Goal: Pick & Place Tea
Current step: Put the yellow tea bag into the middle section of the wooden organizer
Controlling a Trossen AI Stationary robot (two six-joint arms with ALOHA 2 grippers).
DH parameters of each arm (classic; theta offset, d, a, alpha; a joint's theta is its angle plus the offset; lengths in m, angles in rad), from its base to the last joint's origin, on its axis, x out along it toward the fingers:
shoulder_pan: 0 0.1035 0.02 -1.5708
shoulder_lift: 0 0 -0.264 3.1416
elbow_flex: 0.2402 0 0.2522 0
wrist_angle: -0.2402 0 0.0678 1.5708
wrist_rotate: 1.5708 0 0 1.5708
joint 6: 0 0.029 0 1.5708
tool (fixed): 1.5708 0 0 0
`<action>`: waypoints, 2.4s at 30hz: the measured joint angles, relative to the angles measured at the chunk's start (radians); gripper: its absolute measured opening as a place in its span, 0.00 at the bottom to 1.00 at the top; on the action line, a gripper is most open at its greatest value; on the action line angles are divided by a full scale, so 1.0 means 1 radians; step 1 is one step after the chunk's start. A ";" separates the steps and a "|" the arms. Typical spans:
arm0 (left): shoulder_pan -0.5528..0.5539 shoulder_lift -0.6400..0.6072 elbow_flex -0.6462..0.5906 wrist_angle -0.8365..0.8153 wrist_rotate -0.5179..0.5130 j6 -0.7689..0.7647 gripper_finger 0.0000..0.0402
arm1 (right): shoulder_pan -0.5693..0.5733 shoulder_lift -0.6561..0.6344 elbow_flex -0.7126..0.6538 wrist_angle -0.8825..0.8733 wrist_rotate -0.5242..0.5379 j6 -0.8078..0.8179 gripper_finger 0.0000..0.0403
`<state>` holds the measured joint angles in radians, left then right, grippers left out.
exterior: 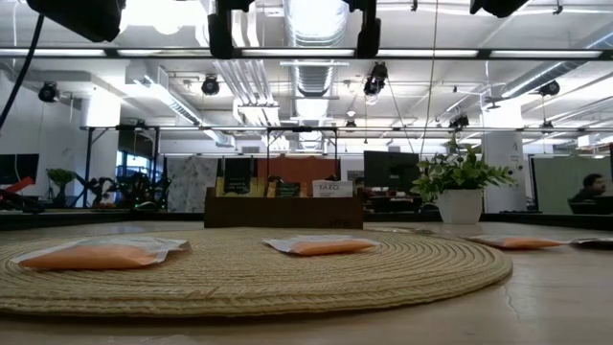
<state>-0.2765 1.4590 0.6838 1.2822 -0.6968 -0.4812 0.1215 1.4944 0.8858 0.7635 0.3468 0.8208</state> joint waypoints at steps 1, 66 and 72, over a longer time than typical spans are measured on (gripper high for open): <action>0.000 0.000 0.000 0.000 0.000 0.000 0.06 | 0.000 0.000 0.001 0.000 0.000 -0.005 0.06; -0.004 -0.040 0.412 -1.514 0.259 0.134 0.00 | -0.009 0.212 0.670 -1.427 -0.302 -0.939 0.29; -0.003 -0.040 0.416 -1.510 0.257 0.144 0.00 | -0.025 0.212 0.669 -1.420 -0.310 -0.925 0.22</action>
<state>-0.2794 1.4193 1.0996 -0.2277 -0.4394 -0.3370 0.0962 1.7061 1.5551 -0.6567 0.0371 -0.1037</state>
